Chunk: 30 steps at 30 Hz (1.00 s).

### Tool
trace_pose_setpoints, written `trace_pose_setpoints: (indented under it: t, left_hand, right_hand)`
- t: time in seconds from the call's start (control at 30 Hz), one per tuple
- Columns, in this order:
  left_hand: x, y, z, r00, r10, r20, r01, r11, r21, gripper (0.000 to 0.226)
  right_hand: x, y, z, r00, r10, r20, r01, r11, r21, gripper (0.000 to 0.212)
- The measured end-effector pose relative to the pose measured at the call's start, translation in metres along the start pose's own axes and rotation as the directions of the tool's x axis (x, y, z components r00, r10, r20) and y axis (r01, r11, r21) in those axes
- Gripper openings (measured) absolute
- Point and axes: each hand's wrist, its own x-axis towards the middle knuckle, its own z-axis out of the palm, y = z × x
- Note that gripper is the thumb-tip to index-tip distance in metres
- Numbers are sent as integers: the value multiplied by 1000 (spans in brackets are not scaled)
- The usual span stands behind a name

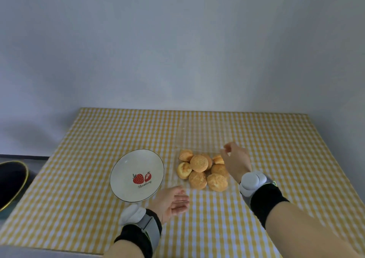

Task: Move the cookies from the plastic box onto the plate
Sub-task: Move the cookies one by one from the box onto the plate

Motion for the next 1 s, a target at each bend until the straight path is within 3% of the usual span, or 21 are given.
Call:
trace_pose_setpoints:
  t: [0.1, 0.2, 0.33, 0.43, 0.57, 0.63, 0.7, 0.83, 0.93, 1.0]
  left_hand:
    - [-10, 0, -10, 992, 88, -88, -87, 996, 15, 25]
    - [-17, 3, -13, 981, 144, -133, -137, 989, 56, 23]
    - [-17, 13, -9, 961, 241, -134, -222, 965, 140, 16]
    - [-12, 26, -4, 949, 309, -55, -284, 920, 269, 16]
    - [14, 46, 5, 919, 392, 43, -360, 787, 501, 16]
    - [29, 52, 11, 880, 473, 52, -390, 656, 646, 15]
    - [34, 59, 17, 807, 580, 111, -419, 430, 800, 19]
    - [52, 76, 23, 666, 630, 400, -528, 19, 849, 27]
    - [71, 82, 26, 636, 581, 508, -443, -264, 857, 36]
    - [78, 88, 30, 661, 513, 547, -428, -341, 837, 43]
  right_hand:
    - [-17, 5, 17, 970, -2, 243, 71, 958, -277, 24]
    - [-26, 15, 31, 938, -79, 336, 261, 801, -539, 29]
    - [-31, 25, 37, 946, -101, 308, 278, 739, -613, 32]
    - [-29, 24, 35, 948, -76, 310, 272, 700, -661, 31]
    - [-21, 22, 32, 941, 27, 336, 191, 781, -595, 25]
    - [-19, 20, 26, 954, 61, 293, 115, 830, -546, 28]
    - [-16, 18, 21, 960, 112, 257, 10, 903, -430, 27]
    - [-13, 11, 20, 963, 230, 141, -195, 955, -226, 26]
    - [-21, 15, 26, 946, 320, 57, -316, 946, -74, 32]
    - [-25, 20, 31, 924, 381, 24, -381, 924, 40, 30]
